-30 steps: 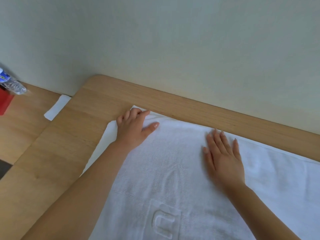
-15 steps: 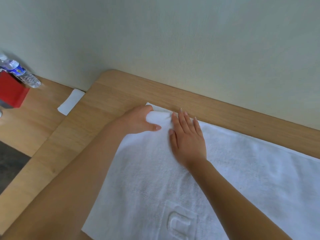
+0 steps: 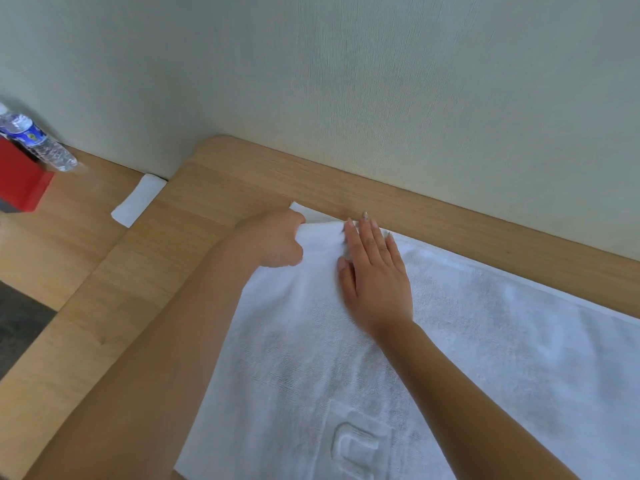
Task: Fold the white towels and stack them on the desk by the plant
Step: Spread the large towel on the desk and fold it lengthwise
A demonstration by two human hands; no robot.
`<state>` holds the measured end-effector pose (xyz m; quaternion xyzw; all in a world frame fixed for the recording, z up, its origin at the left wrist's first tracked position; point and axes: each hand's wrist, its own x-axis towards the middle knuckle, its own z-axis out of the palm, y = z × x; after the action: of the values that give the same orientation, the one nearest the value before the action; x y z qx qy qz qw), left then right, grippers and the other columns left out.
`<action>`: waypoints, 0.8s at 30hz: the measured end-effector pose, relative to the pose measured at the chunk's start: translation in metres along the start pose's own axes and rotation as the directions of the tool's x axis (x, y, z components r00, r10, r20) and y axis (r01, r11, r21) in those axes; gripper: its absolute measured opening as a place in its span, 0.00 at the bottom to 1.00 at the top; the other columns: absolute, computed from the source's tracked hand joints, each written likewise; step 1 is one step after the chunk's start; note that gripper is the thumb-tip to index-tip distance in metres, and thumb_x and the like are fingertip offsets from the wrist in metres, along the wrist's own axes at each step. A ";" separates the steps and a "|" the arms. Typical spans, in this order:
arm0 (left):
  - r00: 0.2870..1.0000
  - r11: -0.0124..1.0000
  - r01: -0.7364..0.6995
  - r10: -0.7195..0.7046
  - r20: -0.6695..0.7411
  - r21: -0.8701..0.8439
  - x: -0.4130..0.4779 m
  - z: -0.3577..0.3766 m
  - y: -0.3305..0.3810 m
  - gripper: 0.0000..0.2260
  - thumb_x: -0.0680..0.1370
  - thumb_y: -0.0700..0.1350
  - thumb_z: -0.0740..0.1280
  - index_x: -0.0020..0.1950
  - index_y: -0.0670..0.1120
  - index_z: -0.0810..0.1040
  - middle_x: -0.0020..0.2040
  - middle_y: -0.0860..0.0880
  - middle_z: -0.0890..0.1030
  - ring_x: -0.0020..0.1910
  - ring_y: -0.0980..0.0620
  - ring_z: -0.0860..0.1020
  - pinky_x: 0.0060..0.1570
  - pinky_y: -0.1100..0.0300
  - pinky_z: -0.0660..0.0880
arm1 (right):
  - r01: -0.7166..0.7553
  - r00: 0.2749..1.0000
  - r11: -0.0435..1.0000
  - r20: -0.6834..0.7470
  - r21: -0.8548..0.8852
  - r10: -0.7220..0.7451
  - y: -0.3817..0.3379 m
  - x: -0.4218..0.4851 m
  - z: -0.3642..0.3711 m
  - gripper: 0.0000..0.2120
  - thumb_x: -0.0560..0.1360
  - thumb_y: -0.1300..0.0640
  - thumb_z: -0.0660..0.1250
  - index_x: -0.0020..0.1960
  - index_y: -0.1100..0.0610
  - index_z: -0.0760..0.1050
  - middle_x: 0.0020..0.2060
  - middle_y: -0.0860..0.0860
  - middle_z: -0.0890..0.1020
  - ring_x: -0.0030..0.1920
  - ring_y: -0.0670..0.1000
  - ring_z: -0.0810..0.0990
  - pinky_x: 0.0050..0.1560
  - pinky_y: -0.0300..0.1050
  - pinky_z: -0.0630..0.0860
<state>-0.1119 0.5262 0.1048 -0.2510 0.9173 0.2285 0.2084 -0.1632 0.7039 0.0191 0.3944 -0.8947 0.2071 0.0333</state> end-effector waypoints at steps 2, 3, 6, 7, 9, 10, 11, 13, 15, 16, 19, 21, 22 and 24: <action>0.999 1.000 0.020 -0.019 -0.049 0.024 0.001 0.005 -0.006 0.13 0.73 0.53 0.70 0.52 0.47 0.76 0.48 0.49 0.79 0.48 0.47 0.78 0.51 0.51 0.76 | 0.004 1.000 1.000 -0.008 0.005 -0.004 0.000 0.000 0.000 0.25 0.80 0.52 0.50 0.77 0.55 0.57 0.76 0.56 0.59 0.77 0.52 0.55 0.76 0.49 0.49; 0.998 1.000 0.021 -0.021 -0.065 0.004 0.001 0.008 -0.007 0.15 0.72 0.56 0.69 0.53 0.47 0.76 0.49 0.49 0.80 0.48 0.47 0.79 0.51 0.50 0.76 | 0.006 1.000 1.000 -0.012 0.008 -0.006 0.000 -0.001 0.000 0.25 0.80 0.52 0.51 0.77 0.55 0.57 0.76 0.56 0.59 0.77 0.53 0.56 0.76 0.50 0.49; 0.994 0.993 0.023 -0.035 -0.105 -0.114 -0.006 0.006 -0.005 0.15 0.72 0.59 0.69 0.52 0.51 0.75 0.47 0.52 0.79 0.46 0.50 0.78 0.49 0.52 0.76 | 0.004 1.000 1.000 -0.014 0.013 -0.004 -0.001 -0.001 0.001 0.25 0.80 0.52 0.51 0.77 0.56 0.58 0.76 0.57 0.60 0.76 0.53 0.56 0.76 0.50 0.49; 0.994 0.990 0.027 -0.041 -0.100 -0.139 -0.009 0.002 -0.005 0.12 0.72 0.57 0.70 0.50 0.52 0.75 0.46 0.53 0.79 0.45 0.51 0.78 0.47 0.55 0.75 | 0.004 1.000 1.000 -0.015 0.013 -0.004 -0.001 -0.001 0.001 0.25 0.80 0.52 0.50 0.77 0.56 0.58 0.76 0.57 0.60 0.76 0.53 0.56 0.76 0.49 0.49; 0.998 0.990 0.050 -0.055 -0.036 -0.131 -0.016 -0.010 -0.003 0.09 0.72 0.53 0.71 0.48 0.53 0.76 0.45 0.52 0.80 0.45 0.51 0.78 0.48 0.55 0.75 | 0.006 1.000 1.000 -0.019 0.012 -0.005 -0.001 -0.001 0.000 0.25 0.80 0.52 0.50 0.76 0.56 0.58 0.76 0.57 0.60 0.76 0.53 0.56 0.76 0.49 0.49; 0.997 0.989 0.075 -0.075 0.000 -0.128 -0.018 -0.016 -0.003 0.09 0.71 0.50 0.72 0.49 0.52 0.77 0.46 0.51 0.80 0.46 0.50 0.78 0.50 0.54 0.76 | 0.006 1.000 1.000 -0.022 0.014 -0.006 -0.001 -0.001 0.000 0.25 0.80 0.52 0.50 0.76 0.56 0.58 0.76 0.57 0.60 0.76 0.53 0.56 0.76 0.49 0.49; 0.995 0.986 0.096 -0.096 0.009 -0.134 -0.020 -0.022 -0.003 0.09 0.71 0.47 0.72 0.49 0.51 0.76 0.46 0.50 0.79 0.47 0.48 0.78 0.52 0.53 0.76 | 0.006 1.000 1.000 -0.026 0.019 -0.006 -0.001 -0.001 0.000 0.25 0.80 0.52 0.51 0.76 0.56 0.58 0.76 0.57 0.60 0.76 0.53 0.56 0.76 0.50 0.50; 0.989 0.980 0.109 -0.124 -0.081 -0.169 -0.018 -0.028 -0.004 0.10 0.71 0.40 0.70 0.48 0.52 0.74 0.43 0.52 0.76 0.46 0.47 0.77 0.50 0.53 0.74 | 0.008 0.999 1.000 -0.035 0.030 -0.007 -0.001 -0.002 -0.001 0.25 0.80 0.53 0.52 0.77 0.56 0.58 0.76 0.57 0.60 0.77 0.53 0.55 0.76 0.50 0.50; 0.954 0.964 0.051 -0.124 -0.273 -0.260 -0.010 -0.029 -0.007 0.11 0.71 0.35 0.67 0.47 0.50 0.74 0.40 0.53 0.73 0.44 0.46 0.75 0.46 0.54 0.74 | 0.012 0.999 1.000 -0.038 0.027 -0.011 -0.002 -0.002 -0.001 0.26 0.80 0.54 0.53 0.77 0.56 0.57 0.76 0.57 0.59 0.77 0.53 0.54 0.76 0.51 0.50; 0.919 0.950 -0.007 -0.117 -0.375 -0.312 -0.007 -0.028 -0.009 0.10 0.72 0.34 0.66 0.46 0.49 0.75 0.38 0.53 0.73 0.43 0.46 0.75 0.43 0.55 0.73 | 0.015 0.999 1.000 -0.039 0.025 -0.014 -0.001 -0.002 -0.001 0.26 0.79 0.54 0.54 0.77 0.56 0.57 0.76 0.57 0.58 0.77 0.53 0.53 0.76 0.51 0.49; 0.783 0.940 -0.053 -0.171 -0.598 -0.337 0.005 -0.015 -0.016 0.07 0.75 0.38 0.67 0.50 0.47 0.76 0.45 0.50 0.75 0.49 0.46 0.74 0.46 0.55 0.70 | 0.009 1.000 1.000 -0.029 0.004 -0.009 -0.001 -0.002 -0.001 0.26 0.80 0.54 0.54 0.77 0.56 0.56 0.76 0.57 0.57 0.77 0.54 0.52 0.76 0.52 0.48; 0.683 0.975 0.129 -0.221 -0.696 -0.183 0.007 0.005 -0.015 0.13 0.77 0.43 0.66 0.61 0.48 0.73 0.59 0.46 0.73 0.61 0.44 0.70 0.56 0.48 0.67 | -0.013 1.000 1.000 -0.012 -0.028 0.012 -0.001 -0.001 0.001 0.26 0.80 0.52 0.51 0.76 0.57 0.59 0.76 0.58 0.58 0.77 0.54 0.53 0.76 0.52 0.47; 0.636 0.981 0.141 -0.191 -0.748 -0.131 0.005 0.018 -0.011 0.16 0.77 0.44 0.65 0.64 0.48 0.71 0.63 0.44 0.72 0.63 0.42 0.68 0.58 0.46 0.65 | -0.023 1.000 0.999 -0.005 -0.040 0.023 -0.002 -0.001 0.002 0.26 0.79 0.51 0.50 0.76 0.57 0.60 0.76 0.59 0.59 0.77 0.55 0.53 0.76 0.52 0.47; 0.629 0.996 -0.064 -0.009 -0.778 -0.064 -0.001 0.047 0.006 0.16 0.77 0.46 0.60 0.64 0.47 0.73 0.64 0.43 0.73 0.64 0.41 0.69 0.60 0.44 0.64 | -0.033 0.999 0.998 0.002 -0.046 0.033 -0.002 0.000 0.003 0.27 0.79 0.50 0.48 0.76 0.58 0.60 0.75 0.59 0.59 0.77 0.55 0.54 0.75 0.52 0.48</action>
<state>-0.1012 0.5558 0.0688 -0.3197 0.9106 0.1399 -0.2213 -0.1618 0.7019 0.0172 0.3788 -0.9057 0.1865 0.0378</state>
